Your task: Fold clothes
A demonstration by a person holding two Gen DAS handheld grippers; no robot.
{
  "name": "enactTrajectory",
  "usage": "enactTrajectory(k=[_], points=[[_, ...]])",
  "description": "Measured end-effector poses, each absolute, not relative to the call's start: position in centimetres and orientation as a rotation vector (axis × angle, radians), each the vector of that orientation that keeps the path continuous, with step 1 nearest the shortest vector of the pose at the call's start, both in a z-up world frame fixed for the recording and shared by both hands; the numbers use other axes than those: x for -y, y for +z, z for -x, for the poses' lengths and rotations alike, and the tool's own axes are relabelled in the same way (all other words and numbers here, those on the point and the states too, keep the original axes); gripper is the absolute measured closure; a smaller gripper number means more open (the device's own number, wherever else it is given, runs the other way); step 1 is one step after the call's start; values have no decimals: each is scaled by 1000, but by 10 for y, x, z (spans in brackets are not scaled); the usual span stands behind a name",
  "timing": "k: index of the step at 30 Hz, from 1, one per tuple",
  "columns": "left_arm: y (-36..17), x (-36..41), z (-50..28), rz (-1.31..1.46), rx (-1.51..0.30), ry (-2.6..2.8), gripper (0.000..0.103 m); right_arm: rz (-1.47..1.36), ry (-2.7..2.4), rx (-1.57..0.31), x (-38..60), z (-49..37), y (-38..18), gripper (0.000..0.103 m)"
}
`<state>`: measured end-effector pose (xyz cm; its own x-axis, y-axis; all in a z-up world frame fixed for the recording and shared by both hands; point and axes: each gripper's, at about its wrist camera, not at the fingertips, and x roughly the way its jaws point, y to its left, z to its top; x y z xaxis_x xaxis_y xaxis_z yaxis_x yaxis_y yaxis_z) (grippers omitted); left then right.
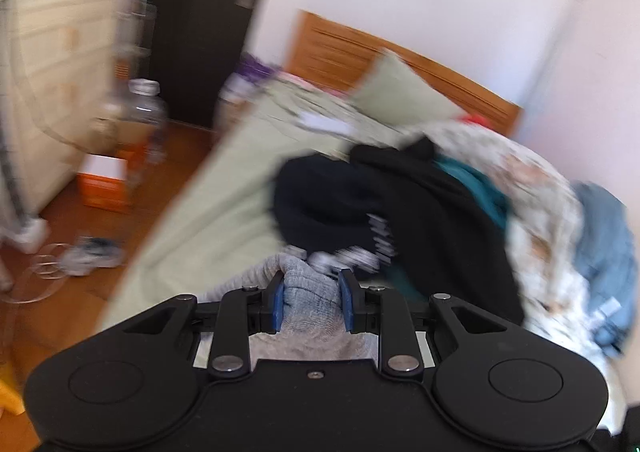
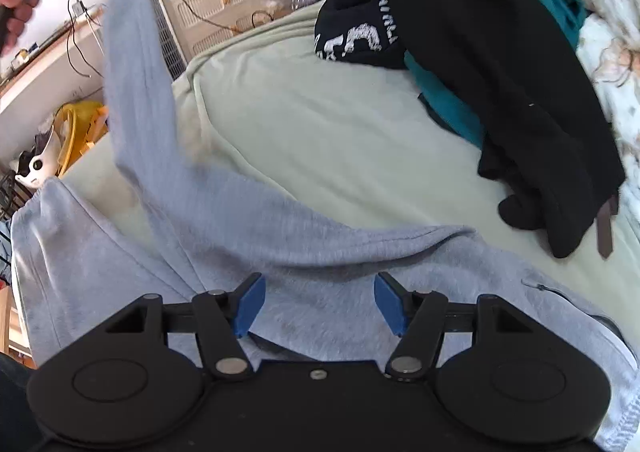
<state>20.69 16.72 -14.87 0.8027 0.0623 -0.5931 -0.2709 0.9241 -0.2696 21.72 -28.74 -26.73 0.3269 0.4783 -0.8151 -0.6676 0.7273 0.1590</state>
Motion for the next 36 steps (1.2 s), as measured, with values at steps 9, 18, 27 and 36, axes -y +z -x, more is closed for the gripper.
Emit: enactTrajectory(k=[9, 18, 27, 36], points=[[-174, -198, -197, 340, -702, 394, 74, 246, 729, -999, 259, -248, -286, 41], [-277, -242, -268, 357, -820, 469, 70, 297, 601, -1108, 245, -280, -330, 41], [-304, -288, -238, 522, -825, 498, 29, 200, 491, -1129, 261, -281, -325, 41], [-333, -286, -216, 383, -923, 397, 19, -301, 330, -1136, 305, -253, -276, 19]])
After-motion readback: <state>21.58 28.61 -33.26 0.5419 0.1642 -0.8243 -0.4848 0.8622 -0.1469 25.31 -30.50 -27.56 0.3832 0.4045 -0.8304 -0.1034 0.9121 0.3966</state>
